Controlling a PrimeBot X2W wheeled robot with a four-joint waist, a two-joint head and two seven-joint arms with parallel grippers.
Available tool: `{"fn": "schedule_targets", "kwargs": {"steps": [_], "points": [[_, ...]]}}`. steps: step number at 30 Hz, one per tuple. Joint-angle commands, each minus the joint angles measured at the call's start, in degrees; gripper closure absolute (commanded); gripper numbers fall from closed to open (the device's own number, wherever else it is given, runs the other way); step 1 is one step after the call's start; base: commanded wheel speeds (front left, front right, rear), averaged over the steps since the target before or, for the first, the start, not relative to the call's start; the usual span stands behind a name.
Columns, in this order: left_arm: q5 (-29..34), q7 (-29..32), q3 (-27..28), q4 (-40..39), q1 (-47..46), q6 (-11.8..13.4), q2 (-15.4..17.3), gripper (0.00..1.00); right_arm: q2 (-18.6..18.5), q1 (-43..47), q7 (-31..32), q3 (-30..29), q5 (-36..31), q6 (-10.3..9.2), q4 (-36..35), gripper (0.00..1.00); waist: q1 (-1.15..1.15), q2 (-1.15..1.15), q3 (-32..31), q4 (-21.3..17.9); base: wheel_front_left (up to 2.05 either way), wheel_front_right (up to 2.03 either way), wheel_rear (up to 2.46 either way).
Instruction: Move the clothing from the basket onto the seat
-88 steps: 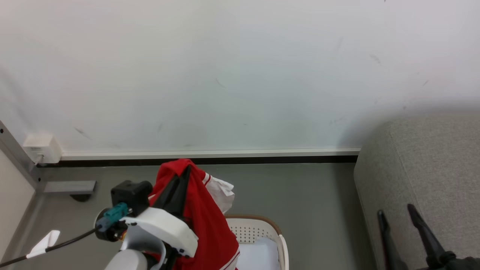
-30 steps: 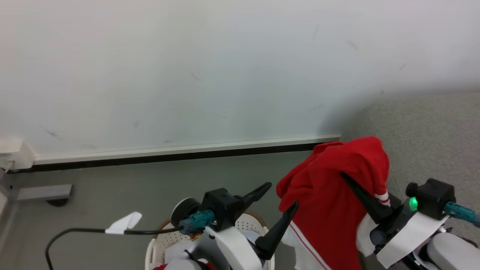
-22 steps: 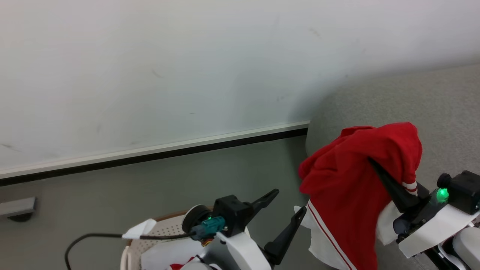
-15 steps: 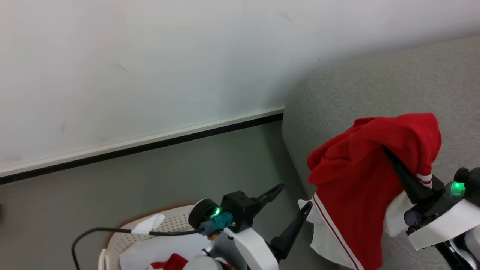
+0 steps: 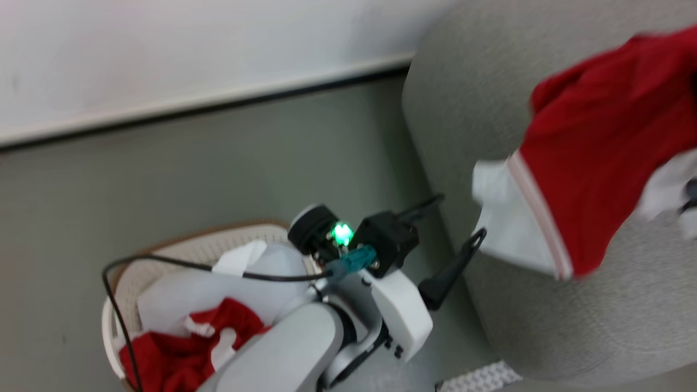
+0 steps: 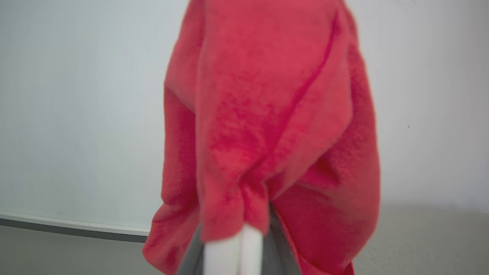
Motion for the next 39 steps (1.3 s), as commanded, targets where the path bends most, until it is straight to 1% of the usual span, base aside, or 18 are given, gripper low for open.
{"fn": "schedule_targets", "kwargs": {"steps": [1, 4, 8, 9, 10, 13, 16, 18, 21, 24, 25, 26, 27, 29, 32, 35, 37, 39], "points": [[1.5, 0.6, 0.2, -0.2, -2.9, -0.3, 0.3, 0.00, -1.3, -5.9, -0.2, -2.2, -2.0, -0.12, 2.9, 1.00, -0.01, -0.01, 9.7, 3.0, 0.00, 0.00, 0.00], [2.8, 1.1, -0.3, -0.6, -6.4, -0.6, -0.2, 0.00, -2.8, -12.8, -0.2, -5.3, -2.6, -0.13, 8.5, 1.00, -0.01, -0.01, 14.3, 5.3, 0.00, 0.00, 0.00], [4.6, 0.3, -0.5, -0.3, -10.7, -0.3, -0.7, 0.00, -6.3, -23.3, 0.3, -10.3, -2.6, -0.12, 16.6, 1.00, -0.01, -0.01, 19.2, 8.5, 0.00, 0.00, 0.00], [4.6, -0.1, -0.2, -0.1, -11.1, -0.1, -0.9, 0.00, -7.0, -25.5, 0.6, -11.1, -2.9, -0.12, 18.6, 1.00, -0.01, -0.01, 19.9, 9.2, 0.00, 0.00, 0.00], [4.6, -0.1, -0.2, -0.1, -11.1, -0.1, -0.9, 0.00, -7.0, -25.5, 0.6, -11.1, -2.9, -0.12, 18.6, 1.00, -0.01, -0.01, 19.9, 9.2, 0.00, 0.00, 0.00], [4.8, -0.8, -0.2, 0.1, -12.5, 0.0, -1.3, 0.00, -10.5, -31.7, 1.3, -13.0, -5.3, -0.12, 24.7, 1.00, -0.01, -0.01, 21.7, 11.3, 0.00, 0.00, 0.00], [4.6, -1.5, -0.5, 0.4, -12.8, 0.2, -1.6, 0.00, -12.6, -36.0, 1.6, -14.7, -7.7, -0.13, 31.6, 1.00, -0.01, -0.01, 22.7, 13.3, 0.00, 0.00, 0.00], [4.5, -1.8, -0.5, 0.2, -12.6, 0.6, -1.6, 0.00, -13.1, -37.7, 1.4, -15.6, -9.5, -0.13, 36.4, 1.00, -0.01, -0.01, 23.3, 14.3, 0.00, 0.00, 0.00], [4.1, -2.0, -0.1, 0.1, -11.2, 1.6, -1.1, 0.00, -11.8, -38.8, 0.8, -17.5, -11.0, -0.13, 43.5, 1.00, -0.01, -0.01, 23.8, 15.3, 0.00, 0.00, 0.00], [3.2, -2.4, 0.7, 0.2, -9.1, 2.6, -0.4, 0.00, -10.0, -37.0, 0.2, -19.5, -13.1, -0.13, 50.4, 1.00, -0.01, -0.01, 23.3, 15.8, 0.00, 0.00, 0.00], [3.1, -2.5, 0.9, 0.1, -8.6, 3.1, -0.1, 0.00, -9.4, -36.5, 0.0, -20.1, -13.8, -0.13, 52.2, 0.87, -0.01, -0.01, 23.0, 15.8, 0.00, 0.00, 0.00], [2.8, -2.6, 1.2, 0.0, -8.0, 3.5, 0.2, 0.00, -9.1, -36.3, -0.1, -21.0, -14.3, -0.13, 53.9, 0.51, -0.01, -0.01, 22.6, 15.7, 0.00, 0.00, 0.00], [2.7, -2.7, 1.4, -0.1, -7.2, 3.7, 0.7, 0.00, -8.5, -35.9, -0.2, -21.7, -15.1, -0.13, 55.4, 0.00, -0.01, -0.01, 22.1, 15.4, 0.00, 0.00, 0.00], [2.3, -2.9, 1.8, -0.2, -5.9, 4.2, 1.7, 0.00, -6.8, -35.1, -0.2, -22.8, -16.7, -0.13, 55.9, 0.00, -0.01, -0.01, 20.9, 14.7, 0.00, 0.00, 0.00], [1.3, -3.2, 3.0, -0.3, -4.2, 5.0, 3.1, 0.00, -5.1, -32.3, -0.2, -23.8, -19.1, -0.13, 53.2, 0.00, -0.01, -0.01, 18.5, 13.0, 0.00, 0.00, 0.00], [0.0, -4.4, 4.2, 0.0, -2.0, 5.7, 3.3, 0.00, -2.2, -27.2, -0.2, -23.2, -20.3, -0.13, 49.5, 0.00, -0.01, -0.01, 15.0, 11.7, 0.00, 0.00, 0.00], [-0.9, -5.5, 5.3, 0.7, -0.7, 6.5, 3.7, 0.00, -0.6, -22.6, -0.2, -22.8, -19.7, -0.13, 46.9, 0.00, -0.01, -0.01, 12.1, 11.2, 0.00, 0.00, 0.00], [-2.5, -7.0, 6.3, 1.1, 0.8, 7.0, 3.4, 0.00, 0.6, -17.2, -0.2, -21.8, -19.1, -0.13, 43.4, 0.00, -0.01, -0.01, 9.6, 11.0, 0.00, 0.00, 0.00]]}}
